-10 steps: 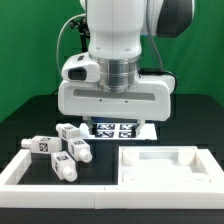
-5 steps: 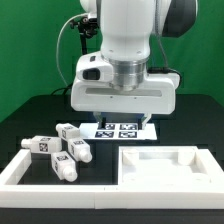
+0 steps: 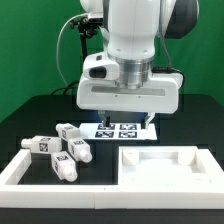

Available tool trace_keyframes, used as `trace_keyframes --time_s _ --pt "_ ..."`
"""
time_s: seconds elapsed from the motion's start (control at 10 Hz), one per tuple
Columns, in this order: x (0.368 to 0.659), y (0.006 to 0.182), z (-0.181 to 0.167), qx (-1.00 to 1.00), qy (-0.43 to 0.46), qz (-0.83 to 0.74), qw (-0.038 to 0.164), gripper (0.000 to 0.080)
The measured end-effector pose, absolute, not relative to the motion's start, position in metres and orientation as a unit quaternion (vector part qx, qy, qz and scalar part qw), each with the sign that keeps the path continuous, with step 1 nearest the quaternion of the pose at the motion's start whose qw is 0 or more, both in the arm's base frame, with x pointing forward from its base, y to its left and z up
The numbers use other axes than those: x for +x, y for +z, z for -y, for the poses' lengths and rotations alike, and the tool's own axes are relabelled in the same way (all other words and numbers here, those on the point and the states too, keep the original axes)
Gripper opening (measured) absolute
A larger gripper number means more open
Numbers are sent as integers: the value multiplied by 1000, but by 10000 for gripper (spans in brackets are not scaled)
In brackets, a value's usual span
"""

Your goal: Assemble one leg

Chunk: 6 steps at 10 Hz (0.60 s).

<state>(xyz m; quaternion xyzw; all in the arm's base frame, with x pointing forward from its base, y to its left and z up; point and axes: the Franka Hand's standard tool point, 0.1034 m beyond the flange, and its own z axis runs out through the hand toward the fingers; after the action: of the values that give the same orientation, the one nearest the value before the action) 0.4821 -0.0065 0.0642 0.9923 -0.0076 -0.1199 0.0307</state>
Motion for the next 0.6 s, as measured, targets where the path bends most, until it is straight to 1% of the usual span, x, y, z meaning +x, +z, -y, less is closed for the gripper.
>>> trace_keyframes --time_s 0.1,0.2,0.3,0.4,0.5,0.6 --pt "467 62 12 987 -158 -14 27 648" --pt "446 61 30 973 -228 -35 16 648" --pt "441 59 51 965 -258 -37 10 648" --pt "428 65 62 954 -295 -48 10 648" --pt "422 70 64 948 -315 -52 9 648" --pt "422 68 61 948 -314 -44 2 648"
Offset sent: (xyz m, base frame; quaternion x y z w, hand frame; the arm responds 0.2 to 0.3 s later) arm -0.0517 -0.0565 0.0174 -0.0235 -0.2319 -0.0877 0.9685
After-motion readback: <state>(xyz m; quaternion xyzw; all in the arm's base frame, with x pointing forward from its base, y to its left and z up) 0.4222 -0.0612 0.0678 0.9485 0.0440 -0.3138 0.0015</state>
